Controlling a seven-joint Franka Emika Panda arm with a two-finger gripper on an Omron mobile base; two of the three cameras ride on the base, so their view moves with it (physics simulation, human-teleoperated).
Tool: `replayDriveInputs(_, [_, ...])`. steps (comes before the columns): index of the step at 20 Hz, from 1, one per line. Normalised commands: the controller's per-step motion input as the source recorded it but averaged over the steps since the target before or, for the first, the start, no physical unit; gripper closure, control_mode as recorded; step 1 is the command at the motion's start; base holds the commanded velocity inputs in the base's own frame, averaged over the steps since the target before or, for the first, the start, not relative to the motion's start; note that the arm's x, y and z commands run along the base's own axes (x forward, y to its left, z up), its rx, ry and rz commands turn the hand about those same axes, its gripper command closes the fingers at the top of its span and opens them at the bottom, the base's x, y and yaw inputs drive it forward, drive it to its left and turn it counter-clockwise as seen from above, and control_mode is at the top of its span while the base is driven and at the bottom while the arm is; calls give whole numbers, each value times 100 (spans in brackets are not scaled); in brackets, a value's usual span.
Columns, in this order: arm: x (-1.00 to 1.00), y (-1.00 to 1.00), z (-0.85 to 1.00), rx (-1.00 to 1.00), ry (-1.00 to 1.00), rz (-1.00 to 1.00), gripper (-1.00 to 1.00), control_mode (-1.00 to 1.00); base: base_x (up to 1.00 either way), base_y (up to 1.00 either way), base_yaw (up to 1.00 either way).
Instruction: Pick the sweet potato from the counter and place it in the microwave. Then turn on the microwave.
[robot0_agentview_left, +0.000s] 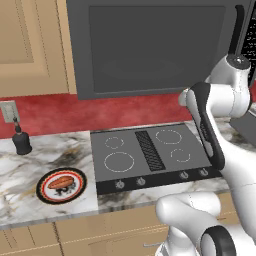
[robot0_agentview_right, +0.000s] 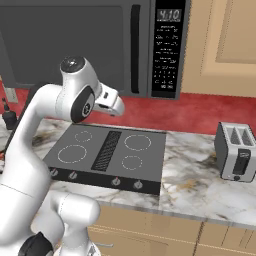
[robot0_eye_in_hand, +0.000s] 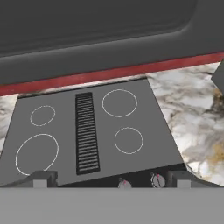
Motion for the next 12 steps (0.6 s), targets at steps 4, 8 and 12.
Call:
replayDriveInputs(4, [0, -39, 36, 0, -3, -3, -100, -100, 0, 0, 0])
replayDriveInputs(8, [3, -37, 31, 0, -1, -1, -100, -100, 0, 0, 0])
replayDriveInputs(12, [12, -40, 26, 0, -5, 0, -100, -100, 0, 0, 0])
